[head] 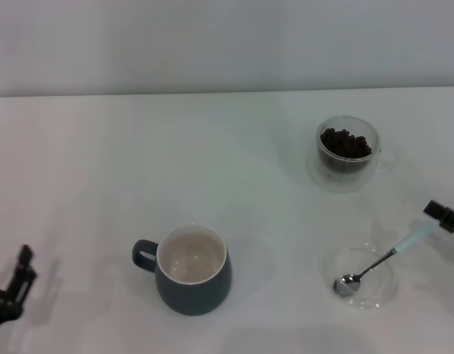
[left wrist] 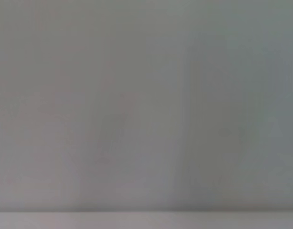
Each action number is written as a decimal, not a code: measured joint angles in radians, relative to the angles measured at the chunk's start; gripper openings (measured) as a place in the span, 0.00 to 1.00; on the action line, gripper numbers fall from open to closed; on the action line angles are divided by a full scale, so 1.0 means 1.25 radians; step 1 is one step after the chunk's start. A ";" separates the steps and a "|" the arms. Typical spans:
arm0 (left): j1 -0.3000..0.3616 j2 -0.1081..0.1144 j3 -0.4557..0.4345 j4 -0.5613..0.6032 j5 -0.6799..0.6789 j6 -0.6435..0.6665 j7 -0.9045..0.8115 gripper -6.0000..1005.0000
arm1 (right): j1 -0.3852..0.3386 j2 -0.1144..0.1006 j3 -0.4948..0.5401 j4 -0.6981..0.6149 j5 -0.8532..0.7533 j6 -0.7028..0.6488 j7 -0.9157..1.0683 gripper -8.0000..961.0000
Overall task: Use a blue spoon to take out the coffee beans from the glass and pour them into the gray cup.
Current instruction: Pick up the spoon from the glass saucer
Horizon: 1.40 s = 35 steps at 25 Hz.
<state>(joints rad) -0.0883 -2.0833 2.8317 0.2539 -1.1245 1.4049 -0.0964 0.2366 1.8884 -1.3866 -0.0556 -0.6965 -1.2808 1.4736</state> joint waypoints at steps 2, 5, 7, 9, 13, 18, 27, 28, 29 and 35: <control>0.003 0.000 0.000 -0.001 -0.039 0.010 -0.004 0.71 | -0.002 0.007 -0.014 0.001 0.000 0.005 0.000 0.83; -0.001 0.000 0.000 -0.008 -0.089 0.013 -0.004 0.71 | -0.002 0.018 -0.030 0.001 -0.002 0.008 -0.002 0.83; -0.007 0.001 0.000 -0.012 -0.100 0.013 -0.005 0.71 | 0.000 0.024 -0.033 0.001 -0.005 0.012 -0.004 0.83; -0.011 0.001 0.000 -0.013 -0.101 0.013 -0.005 0.71 | 0.004 0.029 -0.034 0.001 -0.011 0.017 -0.005 0.83; -0.013 0.001 0.000 -0.014 -0.101 0.014 -0.005 0.71 | 0.007 0.036 -0.034 -0.001 -0.018 0.020 -0.005 0.83; -0.013 0.001 0.000 -0.017 -0.101 0.015 -0.005 0.71 | -0.001 0.042 -0.018 -0.001 -0.011 0.022 0.002 0.69; -0.013 0.000 0.002 -0.017 -0.101 0.015 -0.005 0.71 | -0.008 0.045 0.006 -0.006 -0.009 -0.002 0.003 0.35; -0.013 0.000 0.002 -0.017 -0.101 0.015 -0.005 0.71 | -0.008 0.045 0.006 -0.006 -0.009 -0.006 0.003 0.32; -0.013 0.000 0.002 -0.017 -0.101 0.015 -0.005 0.71 | -0.008 0.045 0.006 -0.006 -0.009 -0.009 0.003 0.30; -0.013 0.000 0.003 -0.018 -0.101 0.015 -0.005 0.71 | -0.010 0.046 0.015 -0.006 -0.009 -0.039 0.006 0.19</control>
<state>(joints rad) -0.1043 -2.0832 2.8353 0.2318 -1.2505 1.4236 -0.1028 0.2246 1.9459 -1.3680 -0.0628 -0.7072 -1.3293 1.4807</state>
